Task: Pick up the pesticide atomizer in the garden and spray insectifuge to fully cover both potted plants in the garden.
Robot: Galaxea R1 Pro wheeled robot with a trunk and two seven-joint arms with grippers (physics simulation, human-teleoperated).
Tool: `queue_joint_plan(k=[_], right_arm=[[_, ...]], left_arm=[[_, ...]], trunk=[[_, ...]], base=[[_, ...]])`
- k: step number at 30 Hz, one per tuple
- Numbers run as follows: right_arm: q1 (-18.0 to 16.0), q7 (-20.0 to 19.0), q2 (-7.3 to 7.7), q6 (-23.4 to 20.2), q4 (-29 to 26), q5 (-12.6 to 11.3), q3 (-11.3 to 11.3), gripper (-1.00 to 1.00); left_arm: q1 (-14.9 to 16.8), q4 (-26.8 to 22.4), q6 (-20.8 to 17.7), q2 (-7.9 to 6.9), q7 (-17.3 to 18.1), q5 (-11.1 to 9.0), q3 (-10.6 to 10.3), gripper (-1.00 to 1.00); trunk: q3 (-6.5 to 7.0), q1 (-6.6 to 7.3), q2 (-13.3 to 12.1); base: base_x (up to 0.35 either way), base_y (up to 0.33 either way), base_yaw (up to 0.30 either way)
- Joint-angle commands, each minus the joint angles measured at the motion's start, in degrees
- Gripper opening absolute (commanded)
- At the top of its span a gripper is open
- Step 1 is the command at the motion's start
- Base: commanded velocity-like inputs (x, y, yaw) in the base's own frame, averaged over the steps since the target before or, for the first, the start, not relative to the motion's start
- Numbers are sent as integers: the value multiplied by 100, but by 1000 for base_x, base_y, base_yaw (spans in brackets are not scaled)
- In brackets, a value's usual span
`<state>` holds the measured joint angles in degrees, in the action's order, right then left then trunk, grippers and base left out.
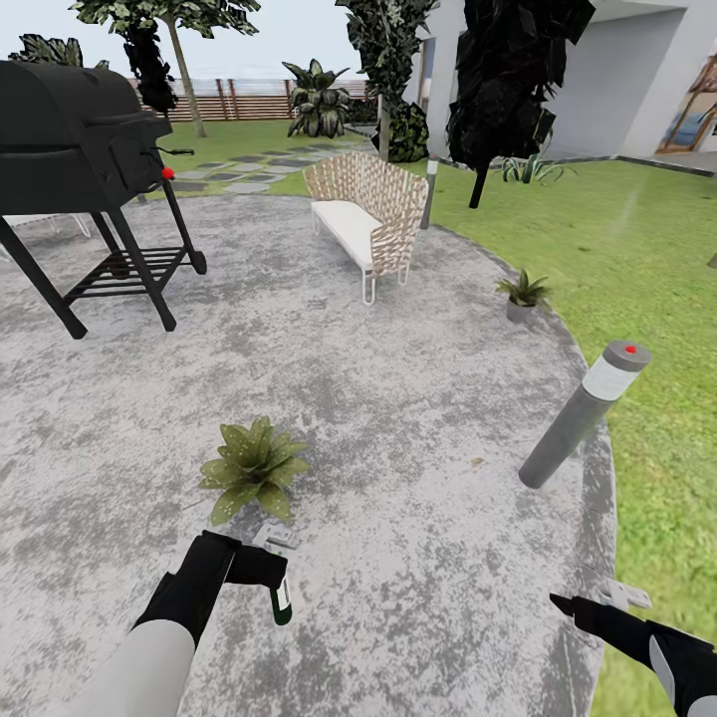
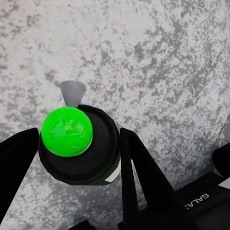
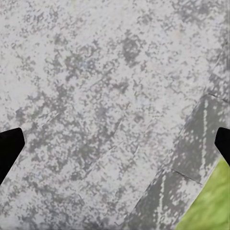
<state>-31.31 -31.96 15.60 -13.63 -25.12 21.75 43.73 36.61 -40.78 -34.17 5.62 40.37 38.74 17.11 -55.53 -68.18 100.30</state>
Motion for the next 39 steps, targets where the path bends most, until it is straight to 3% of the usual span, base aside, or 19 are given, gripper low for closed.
queue_joint_plan(k=[1,7,12,16,21,23,29,31,33,36,39], right_arm=[[-6,-43,-4,-30,-3,40,48,100],[-6,-37,-4,-26,62,70,15,100],[-6,-68,-4,-26,50,150,7,100],[-6,-80,-4,-26,51,161,12,100],[-6,-82,-4,-26,51,166,13,100],[-6,-72,-4,-26,38,173,13,100],[-6,-85,-4,-26,-27,185,-54,100],[-6,-95,-3,-29,-60,188,-511,100],[-11,-183,1,-32,-288,189,-1164,100],[-14,-508,4,-55,-1279,183,-2054,100],[-20,-1093,4,-103,-2359,181,-2481,100]], left_arm=[[4,-9,-18,9,50,46,37,-100],[5,-9,5,-5,42,55,44,-100],[4,36,461,-31,41,76,46,-100],[4,155,722,-129,41,81,46,-100],[5,169,770,-183,41,88,41,-100],[4,160,883,-312,41,88,38,-100],[7,150,1142,-390,49,101,-26,-100],[9,150,1155,-413,49,142,-299,-100],[10,149,1162,-423,50,158,-623,-100],[12,149,1227,-452,55,166,-1084,-100],[13,149,1468,-489,229,169,-1537,-100]], trunk=[[-4,0,2],[-4,0,2],[-4,0,2],[-4,0,2],[-4,0,2],[-4,0,2],[-4,0,2],[-4,0,2],[-4,0,2],[-4,0,2],[-4,0,2]], base=[[0,0,0],[0,0,0],[0,0,0],[0,0,0],[0,0,0],[0,0,0],[0,0,0],[0,0,0],[0,0,0],[0,0,0],[0,0,0]])
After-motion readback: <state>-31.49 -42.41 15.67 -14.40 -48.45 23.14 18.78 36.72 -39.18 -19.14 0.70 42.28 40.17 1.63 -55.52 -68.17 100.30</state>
